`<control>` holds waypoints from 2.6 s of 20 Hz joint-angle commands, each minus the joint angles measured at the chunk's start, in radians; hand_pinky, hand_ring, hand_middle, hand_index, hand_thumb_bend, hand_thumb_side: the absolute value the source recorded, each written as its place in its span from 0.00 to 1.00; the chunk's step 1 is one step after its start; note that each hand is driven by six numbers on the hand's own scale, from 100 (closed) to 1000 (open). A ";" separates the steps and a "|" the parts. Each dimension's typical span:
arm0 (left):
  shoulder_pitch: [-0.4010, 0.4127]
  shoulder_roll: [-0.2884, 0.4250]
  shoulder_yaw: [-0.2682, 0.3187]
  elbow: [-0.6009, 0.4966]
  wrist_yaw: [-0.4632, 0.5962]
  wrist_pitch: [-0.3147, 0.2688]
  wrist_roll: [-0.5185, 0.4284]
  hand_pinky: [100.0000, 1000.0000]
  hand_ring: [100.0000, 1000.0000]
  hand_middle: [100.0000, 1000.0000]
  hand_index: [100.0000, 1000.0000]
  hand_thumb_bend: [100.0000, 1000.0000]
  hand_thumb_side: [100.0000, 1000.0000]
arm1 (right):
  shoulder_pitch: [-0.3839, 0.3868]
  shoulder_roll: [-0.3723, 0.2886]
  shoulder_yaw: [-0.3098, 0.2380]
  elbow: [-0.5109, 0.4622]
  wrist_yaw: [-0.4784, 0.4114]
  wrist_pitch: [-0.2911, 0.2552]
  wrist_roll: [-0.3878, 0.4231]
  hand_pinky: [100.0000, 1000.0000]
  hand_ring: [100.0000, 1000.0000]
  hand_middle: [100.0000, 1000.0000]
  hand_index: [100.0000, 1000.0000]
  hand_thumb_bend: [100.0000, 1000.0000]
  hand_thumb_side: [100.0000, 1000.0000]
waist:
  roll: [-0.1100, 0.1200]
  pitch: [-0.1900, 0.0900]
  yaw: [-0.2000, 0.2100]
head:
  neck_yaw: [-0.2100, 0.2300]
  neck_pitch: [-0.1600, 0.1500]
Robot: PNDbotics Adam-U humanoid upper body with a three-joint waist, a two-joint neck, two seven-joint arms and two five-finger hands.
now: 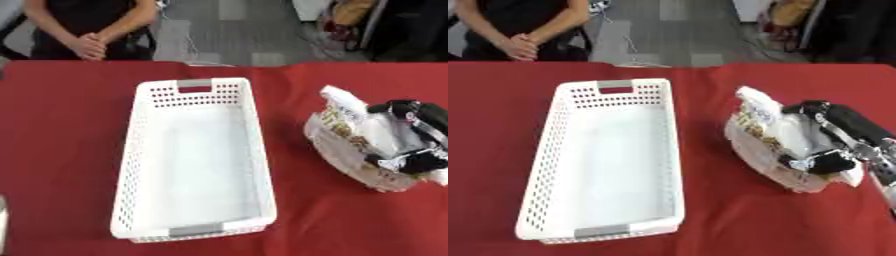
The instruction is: Pick up objects on the table and place them in the box.
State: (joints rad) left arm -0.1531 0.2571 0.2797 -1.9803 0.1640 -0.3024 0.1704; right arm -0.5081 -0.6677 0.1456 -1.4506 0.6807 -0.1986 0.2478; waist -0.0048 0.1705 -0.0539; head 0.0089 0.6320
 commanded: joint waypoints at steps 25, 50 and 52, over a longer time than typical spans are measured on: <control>0.001 0.018 -0.005 -0.020 0.002 0.005 -0.005 0.75 0.74 0.69 0.66 0.20 0.96 | -0.212 -0.002 0.038 -0.176 -0.013 0.027 -0.124 0.00 0.00 0.00 0.13 0.00 0.02 | -0.001 -0.019 0.003 | 0.000 0.000; 0.005 0.016 -0.014 -0.020 0.007 0.013 -0.015 0.75 0.74 0.69 0.65 0.20 0.97 | -0.520 0.216 0.195 -0.109 0.032 -0.082 -0.016 0.00 0.00 0.00 0.14 0.00 0.12 | -0.007 -0.023 0.019 | -0.022 0.006; 0.004 0.015 -0.015 -0.020 0.008 0.014 -0.017 0.75 0.74 0.69 0.65 0.20 0.97 | -0.529 0.246 0.214 -0.078 0.037 -0.095 -0.003 0.00 0.00 0.00 0.15 0.00 0.12 | -0.005 -0.023 0.021 | -0.027 0.006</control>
State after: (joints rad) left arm -0.1448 0.2572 0.2670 -1.9803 0.1657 -0.2888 0.1568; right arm -1.0090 -0.4299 0.3577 -1.5342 0.7143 -0.2848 0.2398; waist -0.0139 0.1690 -0.0347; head -0.0071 0.6410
